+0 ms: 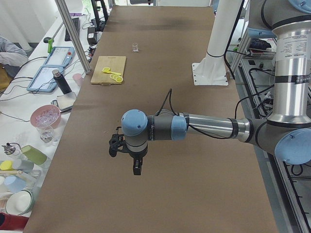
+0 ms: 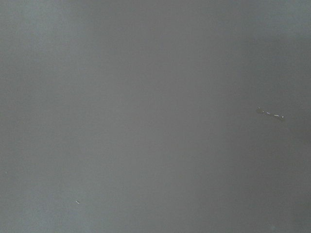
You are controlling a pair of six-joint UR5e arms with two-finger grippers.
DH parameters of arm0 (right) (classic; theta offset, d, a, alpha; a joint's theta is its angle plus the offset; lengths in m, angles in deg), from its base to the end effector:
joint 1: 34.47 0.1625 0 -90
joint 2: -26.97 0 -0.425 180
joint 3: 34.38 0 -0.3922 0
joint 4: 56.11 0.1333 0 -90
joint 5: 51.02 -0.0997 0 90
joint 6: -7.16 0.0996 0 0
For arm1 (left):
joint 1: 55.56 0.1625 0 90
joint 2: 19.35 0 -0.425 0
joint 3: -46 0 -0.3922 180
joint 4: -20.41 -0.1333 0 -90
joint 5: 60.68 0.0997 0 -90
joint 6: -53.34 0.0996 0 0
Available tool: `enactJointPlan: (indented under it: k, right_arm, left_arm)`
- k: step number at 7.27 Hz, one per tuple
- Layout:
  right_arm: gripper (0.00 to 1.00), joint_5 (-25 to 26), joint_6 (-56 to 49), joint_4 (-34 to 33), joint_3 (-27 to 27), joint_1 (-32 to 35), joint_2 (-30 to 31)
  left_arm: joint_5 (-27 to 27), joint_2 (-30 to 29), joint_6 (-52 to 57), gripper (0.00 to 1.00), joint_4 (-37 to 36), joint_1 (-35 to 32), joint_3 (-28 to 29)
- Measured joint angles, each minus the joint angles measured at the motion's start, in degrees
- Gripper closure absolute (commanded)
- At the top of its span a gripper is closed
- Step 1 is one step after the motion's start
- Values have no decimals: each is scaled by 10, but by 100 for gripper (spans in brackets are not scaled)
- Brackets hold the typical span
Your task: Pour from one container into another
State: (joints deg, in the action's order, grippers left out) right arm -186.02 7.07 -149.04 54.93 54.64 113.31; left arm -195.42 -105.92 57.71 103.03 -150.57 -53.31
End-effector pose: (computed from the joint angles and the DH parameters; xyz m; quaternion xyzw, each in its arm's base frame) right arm 0.0548 -0.5195 0.6367 -0.0023 -0.3827 -0.0080 0.9238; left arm -0.1033 -0.4552 0.6199 0.0191 0.3803 -0.0101 0.9246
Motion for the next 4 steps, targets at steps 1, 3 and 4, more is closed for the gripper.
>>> enactJointPlan:
  k: [1,3,4]
  right_arm:
    - [0,0,0,0,-1,-2,-1]
    - [0,0,0,-3,-3,-4,-5]
    - [0,0,0,-3,-6,-4,-5]
  left_arm:
    - [0,0,0,2,1,0,2]
    - [0,0,-1,2,2,0,3]
    - [0,0,-1,2,2,0,4]
